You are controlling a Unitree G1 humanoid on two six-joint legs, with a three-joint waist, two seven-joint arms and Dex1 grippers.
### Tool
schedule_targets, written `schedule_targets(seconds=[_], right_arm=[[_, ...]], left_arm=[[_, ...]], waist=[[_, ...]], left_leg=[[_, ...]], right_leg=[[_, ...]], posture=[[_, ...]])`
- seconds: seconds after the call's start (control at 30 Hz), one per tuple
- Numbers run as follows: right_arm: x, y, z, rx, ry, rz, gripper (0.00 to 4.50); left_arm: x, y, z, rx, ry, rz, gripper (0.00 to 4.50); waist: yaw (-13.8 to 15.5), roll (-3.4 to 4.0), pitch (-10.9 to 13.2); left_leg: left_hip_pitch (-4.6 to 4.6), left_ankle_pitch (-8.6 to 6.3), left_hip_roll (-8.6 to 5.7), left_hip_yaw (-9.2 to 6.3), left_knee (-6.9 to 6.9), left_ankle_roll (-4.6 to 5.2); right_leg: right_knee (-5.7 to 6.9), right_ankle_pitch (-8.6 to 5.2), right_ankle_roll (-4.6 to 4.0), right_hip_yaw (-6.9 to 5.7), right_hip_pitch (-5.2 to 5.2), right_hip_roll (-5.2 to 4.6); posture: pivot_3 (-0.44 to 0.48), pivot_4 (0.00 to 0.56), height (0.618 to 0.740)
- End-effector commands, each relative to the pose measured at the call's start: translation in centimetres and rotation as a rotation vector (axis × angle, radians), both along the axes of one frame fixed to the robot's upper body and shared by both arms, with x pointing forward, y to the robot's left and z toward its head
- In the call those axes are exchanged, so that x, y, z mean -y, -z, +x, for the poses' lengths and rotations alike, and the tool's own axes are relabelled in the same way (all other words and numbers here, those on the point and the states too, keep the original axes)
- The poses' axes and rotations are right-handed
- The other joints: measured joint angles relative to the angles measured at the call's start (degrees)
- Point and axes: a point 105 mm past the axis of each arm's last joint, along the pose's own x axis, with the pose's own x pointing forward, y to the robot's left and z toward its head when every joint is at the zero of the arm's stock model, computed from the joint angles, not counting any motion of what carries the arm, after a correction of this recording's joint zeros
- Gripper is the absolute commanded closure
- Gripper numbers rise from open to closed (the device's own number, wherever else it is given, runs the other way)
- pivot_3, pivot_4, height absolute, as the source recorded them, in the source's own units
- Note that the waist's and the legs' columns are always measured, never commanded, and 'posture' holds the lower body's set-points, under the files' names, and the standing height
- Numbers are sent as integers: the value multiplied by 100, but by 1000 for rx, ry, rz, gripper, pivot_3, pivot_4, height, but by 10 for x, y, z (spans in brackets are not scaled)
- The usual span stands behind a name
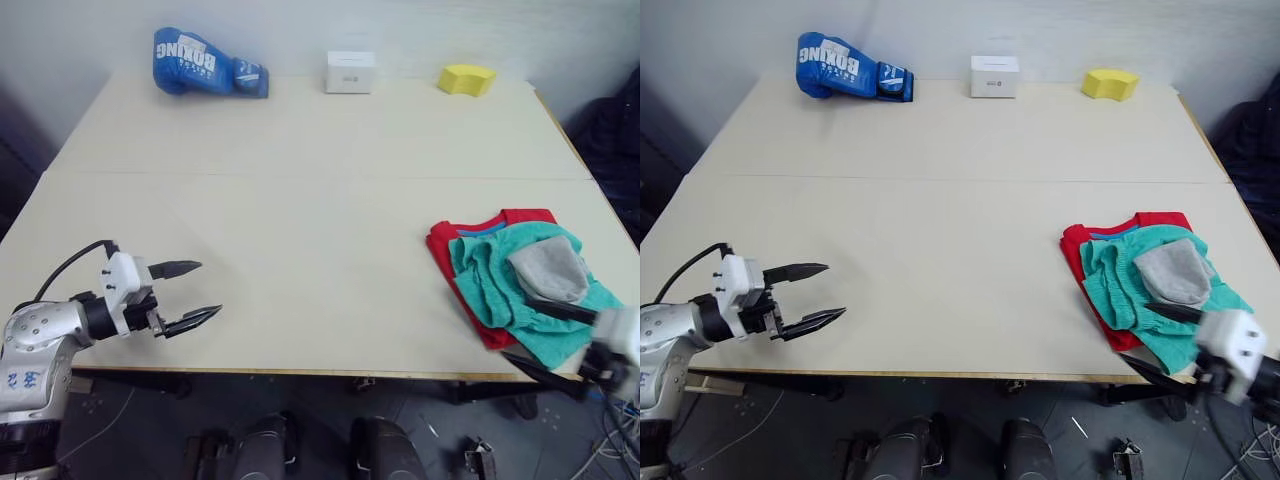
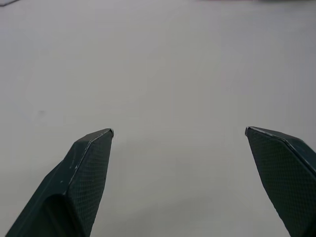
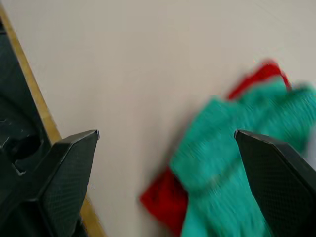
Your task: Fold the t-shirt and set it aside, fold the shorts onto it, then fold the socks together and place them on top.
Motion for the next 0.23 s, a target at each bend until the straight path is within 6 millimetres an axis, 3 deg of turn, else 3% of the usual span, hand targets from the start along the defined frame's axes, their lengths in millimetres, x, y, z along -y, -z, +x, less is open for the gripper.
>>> schedule_targets(seconds=[0.03,0.13,0.23], right_arm=[[-31,9,18,65,-146,-63,26],[-56,16,36,74,-227,-51,26],[-67,27,45,66,-265,-55,26]], left_arm=[[-21,2,-8,43,-62,110,0],[-39,7,-18,51,-135,133,0],[-46,2,-21,83,-207,82,0]], waist=[[-9,-7,4],[10,-10,5],[32,-10,5]], left_leg=[[1,-1,2,0,-1,-2],[1,-1,5,-3,-2,-4],[0,0,1,-6,-1,9]], right_leg=[[1,0,-1,-2,-2,0],[7,1,-9,-7,-8,-3],[7,1,-11,-13,-6,-13]], posture=[[0,150,740],[0,150,740],[0,150,740]])
